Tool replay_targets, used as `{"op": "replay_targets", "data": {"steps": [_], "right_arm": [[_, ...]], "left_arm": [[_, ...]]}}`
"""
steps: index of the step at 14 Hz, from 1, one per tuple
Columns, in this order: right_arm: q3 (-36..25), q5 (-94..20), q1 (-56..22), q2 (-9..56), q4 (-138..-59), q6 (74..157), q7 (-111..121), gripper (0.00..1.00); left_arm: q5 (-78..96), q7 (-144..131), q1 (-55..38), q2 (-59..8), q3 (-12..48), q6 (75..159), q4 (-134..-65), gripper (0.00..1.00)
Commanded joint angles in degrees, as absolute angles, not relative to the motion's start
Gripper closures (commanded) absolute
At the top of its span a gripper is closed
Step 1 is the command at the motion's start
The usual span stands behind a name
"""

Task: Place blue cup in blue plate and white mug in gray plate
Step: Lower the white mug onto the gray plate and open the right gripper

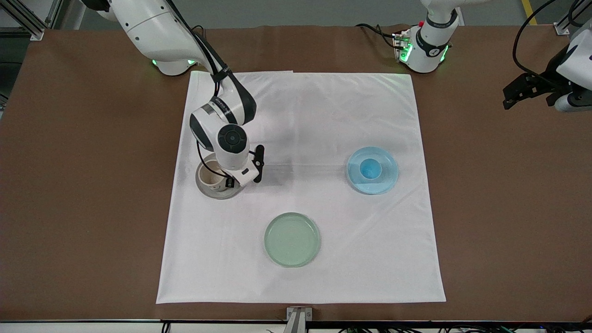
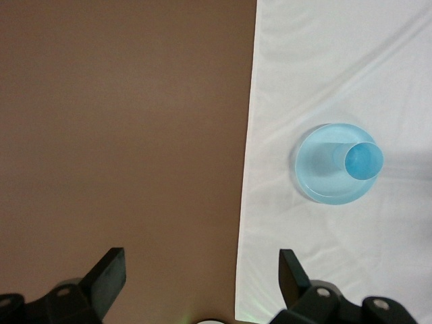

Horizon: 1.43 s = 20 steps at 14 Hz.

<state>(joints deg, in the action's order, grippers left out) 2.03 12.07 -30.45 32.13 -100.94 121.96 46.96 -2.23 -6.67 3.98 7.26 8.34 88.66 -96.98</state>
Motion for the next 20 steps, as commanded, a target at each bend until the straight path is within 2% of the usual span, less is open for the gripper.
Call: {"op": "replay_targets", "data": {"steps": [1, 6, 8, 14, 18, 20], "right_arm": [[2.0, 12.6, -30.4, 29.4, -103.2, 122.0, 47.5, 0.0], [1.4, 9.7, -28.5, 25.3, -100.7, 116.9, 45.6, 0.0], [1.3, 8.6, -24.8, 22.7, -98.6, 113.4, 34.7, 0.0], [1.4, 8.5, -11.0, 15.5, -99.1, 111.4, -5.5, 0.0], [1.4, 8.5, -4.7, 12.0, -100.5, 111.6, -10.8, 0.0], [1.4, 8.4, -4.2, 10.9, -100.3, 110.0, -11.2, 0.0]], "left_arm": [[-0.4, -7.4, 3.7, 9.6, 8.1, 89.6, -99.3, 0.0], [1.1, -7.4, 3.8, 10.8, 8.1, 89.2, -99.4, 0.0], [1.1, -7.4, 3.8, 10.8, 8.1, 89.2, -99.4, 0.0], [1.1, -7.4, 4.0, 10.7, 8.3, 89.2, -99.2, 0.0], [1.1, -6.9, 4.0, 11.1, 8.3, 88.9, -99.1, 0.0], [1.1, -6.9, 4.0, 11.2, 8.3, 88.9, -99.1, 0.0]]}}
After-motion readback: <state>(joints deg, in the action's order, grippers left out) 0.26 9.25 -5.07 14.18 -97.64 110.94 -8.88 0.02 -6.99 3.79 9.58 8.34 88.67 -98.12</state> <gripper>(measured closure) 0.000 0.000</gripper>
